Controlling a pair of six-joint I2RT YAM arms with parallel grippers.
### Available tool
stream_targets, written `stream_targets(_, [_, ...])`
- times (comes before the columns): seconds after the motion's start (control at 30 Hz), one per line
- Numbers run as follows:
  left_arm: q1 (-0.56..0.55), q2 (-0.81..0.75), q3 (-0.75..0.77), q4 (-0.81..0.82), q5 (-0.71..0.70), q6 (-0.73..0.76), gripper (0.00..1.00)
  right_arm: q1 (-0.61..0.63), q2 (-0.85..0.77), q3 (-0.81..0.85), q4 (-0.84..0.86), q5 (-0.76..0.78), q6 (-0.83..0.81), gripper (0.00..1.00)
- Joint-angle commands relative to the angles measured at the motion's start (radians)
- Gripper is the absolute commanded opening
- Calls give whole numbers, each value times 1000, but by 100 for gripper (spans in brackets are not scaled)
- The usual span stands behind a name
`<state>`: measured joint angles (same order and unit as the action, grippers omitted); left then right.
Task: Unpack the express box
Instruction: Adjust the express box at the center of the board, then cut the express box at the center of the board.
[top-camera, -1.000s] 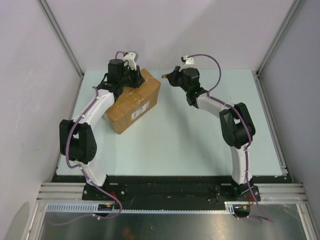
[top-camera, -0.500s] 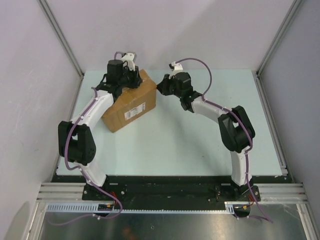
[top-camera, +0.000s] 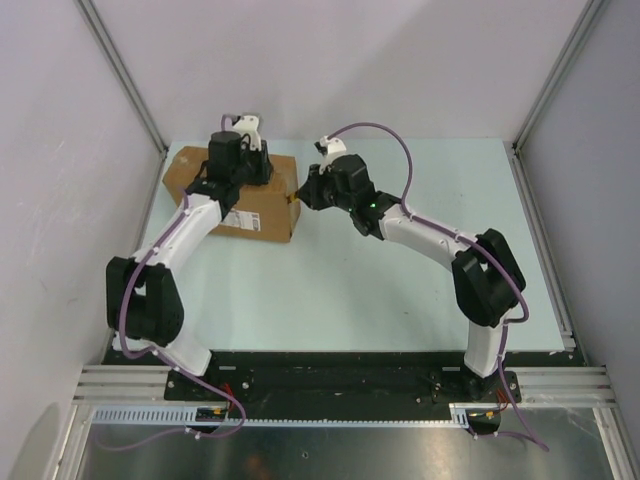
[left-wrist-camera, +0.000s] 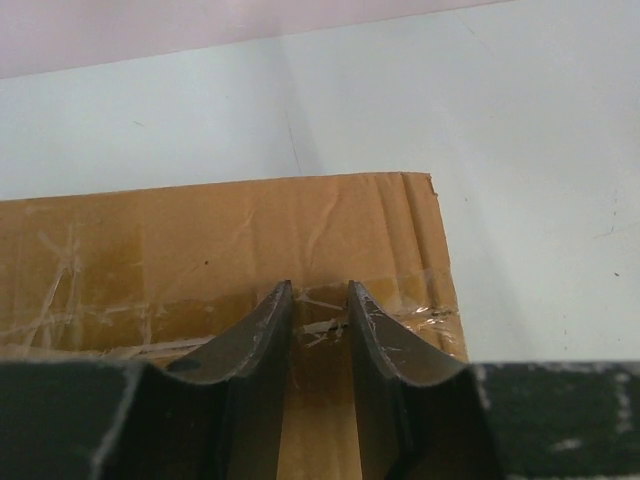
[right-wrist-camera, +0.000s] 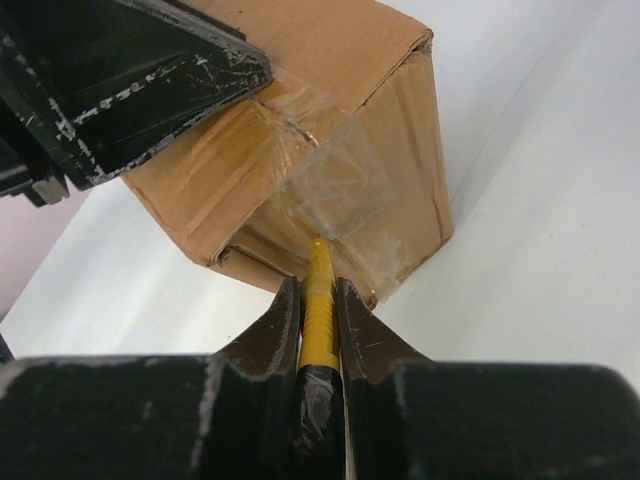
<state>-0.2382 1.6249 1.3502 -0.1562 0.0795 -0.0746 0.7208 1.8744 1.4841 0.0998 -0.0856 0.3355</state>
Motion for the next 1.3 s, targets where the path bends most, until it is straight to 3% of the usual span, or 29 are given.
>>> stream_targets(0.0, [-1, -40, -146, -118, -116, -31, 34, 12, -69, -8, -12, 49, 3, 0])
stream_targets(0.2, [-9, -105, -267, -79, -112, -76, 39, -7, -147, -8, -11, 208, 83, 0])
stream_targets(0.47, [-21, -73, -269, -78, -122, -117, 40, -54, -133, -2, 46, 264, 393, 0])
stream_targets(0.7, [-33, 9, -224, -82, -126, -157, 26, -44, -54, 44, 18, 288, 719, 0])
stream_targets(1.27, [-39, 64, -209, -95, -153, -185, 18, 48, -58, 104, -74, 630, 862, 0])
